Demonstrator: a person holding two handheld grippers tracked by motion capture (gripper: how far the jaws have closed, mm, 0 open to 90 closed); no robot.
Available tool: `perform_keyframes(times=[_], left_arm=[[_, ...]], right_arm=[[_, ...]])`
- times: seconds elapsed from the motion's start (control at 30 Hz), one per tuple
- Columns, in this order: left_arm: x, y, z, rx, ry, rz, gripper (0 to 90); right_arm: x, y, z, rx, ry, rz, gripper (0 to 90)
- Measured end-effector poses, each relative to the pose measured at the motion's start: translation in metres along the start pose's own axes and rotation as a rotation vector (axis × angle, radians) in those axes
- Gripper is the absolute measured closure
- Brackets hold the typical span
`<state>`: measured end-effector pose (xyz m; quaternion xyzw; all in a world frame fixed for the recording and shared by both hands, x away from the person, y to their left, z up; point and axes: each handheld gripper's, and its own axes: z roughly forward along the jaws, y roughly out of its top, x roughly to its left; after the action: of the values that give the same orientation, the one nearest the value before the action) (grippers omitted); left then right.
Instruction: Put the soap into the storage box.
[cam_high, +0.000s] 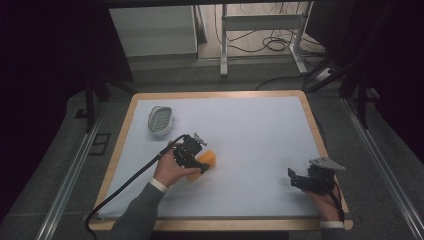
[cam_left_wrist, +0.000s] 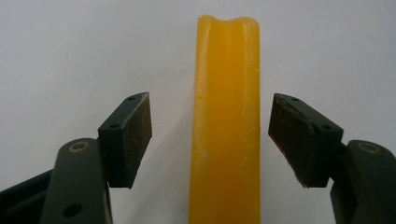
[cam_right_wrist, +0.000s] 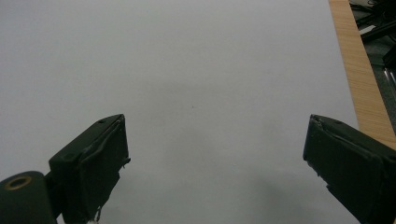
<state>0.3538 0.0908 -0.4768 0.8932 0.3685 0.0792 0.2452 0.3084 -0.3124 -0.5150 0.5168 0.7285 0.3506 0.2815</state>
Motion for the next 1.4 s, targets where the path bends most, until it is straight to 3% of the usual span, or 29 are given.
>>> perform_keyframes(times=[0.13,0.33,0.4,0.77,1.0,1.4], left_arm=[[-0.001,0.000,0.007,0.016,-0.001,0.003,37.6],[0.000,0.000,0.011,0.057,-0.050,-0.009,50.8],[0.000,0.000,0.011,0.059,-0.036,-0.011,59.4],[0.004,-0.001,0.008,0.070,-0.051,-0.002,61.2],[0.007,0.000,-0.004,0.014,-0.056,-0.004,61.2],[0.021,0.002,-0.022,-0.034,-0.047,-0.028,61.2]], right_arm=[[0.000,0.000,0.000,0.001,-0.001,0.000,6.7],[-0.001,-0.001,0.000,0.003,-0.002,0.005,6.7],[-0.001,0.000,0.000,0.001,-0.001,0.002,6.7],[-0.002,-0.001,0.000,0.001,-0.011,0.006,6.7],[-0.003,0.000,-0.002,-0.003,-0.007,0.004,6.7],[-0.002,0.000,-0.002,-0.011,-0.002,0.001,6.7]])
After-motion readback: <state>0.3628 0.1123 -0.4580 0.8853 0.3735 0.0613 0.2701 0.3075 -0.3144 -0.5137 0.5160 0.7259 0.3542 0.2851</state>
